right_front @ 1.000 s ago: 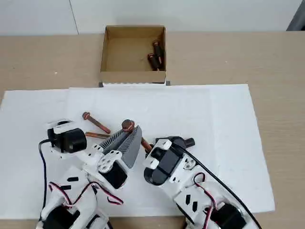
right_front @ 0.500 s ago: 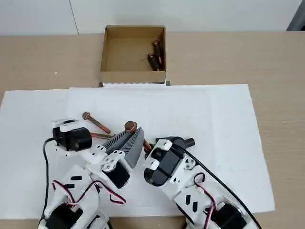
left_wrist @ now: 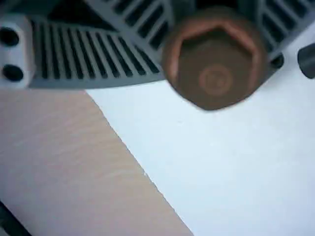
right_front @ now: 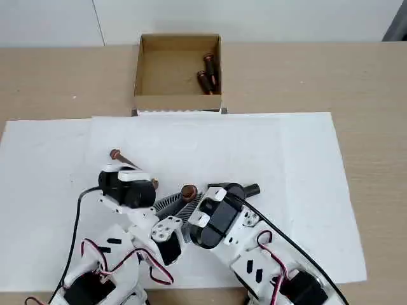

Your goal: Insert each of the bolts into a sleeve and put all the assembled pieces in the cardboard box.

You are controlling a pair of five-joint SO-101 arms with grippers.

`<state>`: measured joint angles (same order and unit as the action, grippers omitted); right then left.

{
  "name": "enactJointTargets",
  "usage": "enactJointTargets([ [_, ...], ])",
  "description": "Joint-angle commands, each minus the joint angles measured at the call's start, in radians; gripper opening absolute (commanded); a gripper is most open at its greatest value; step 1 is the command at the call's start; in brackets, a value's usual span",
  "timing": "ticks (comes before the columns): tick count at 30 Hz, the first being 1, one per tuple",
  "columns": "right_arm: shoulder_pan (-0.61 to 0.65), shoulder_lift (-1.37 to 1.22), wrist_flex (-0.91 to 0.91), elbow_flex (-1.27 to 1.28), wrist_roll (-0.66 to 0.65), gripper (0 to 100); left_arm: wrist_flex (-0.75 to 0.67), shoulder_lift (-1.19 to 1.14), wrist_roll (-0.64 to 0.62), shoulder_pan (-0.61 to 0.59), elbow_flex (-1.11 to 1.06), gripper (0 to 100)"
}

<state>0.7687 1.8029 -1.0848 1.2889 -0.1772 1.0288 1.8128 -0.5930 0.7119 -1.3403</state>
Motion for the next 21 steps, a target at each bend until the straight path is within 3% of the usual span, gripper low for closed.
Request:
enactJointTargets([
  [1, -0.004, 0.007, 0.031, -0.018, -0.009, 0.3, 0.028, 0.008, 0.034, 0.029, -0.005, 0],
  [4, -0.004, 0.007, 0.031, -0.012, -0.009, 0.3, 0.008, 0.008, 0.055, 0.028, -0.005, 4],
  [9, -0.004, 0.007, 0.033, -0.002, -0.009, 0.3, 0.015, 0.008, 0.074, 0.026, -0.019, 21],
  [21, -0.005, 0.007, 0.033, -0.002, -0.009, 0.3, 0.015, 0.008, 0.112, -0.080, -0.021, 21],
])
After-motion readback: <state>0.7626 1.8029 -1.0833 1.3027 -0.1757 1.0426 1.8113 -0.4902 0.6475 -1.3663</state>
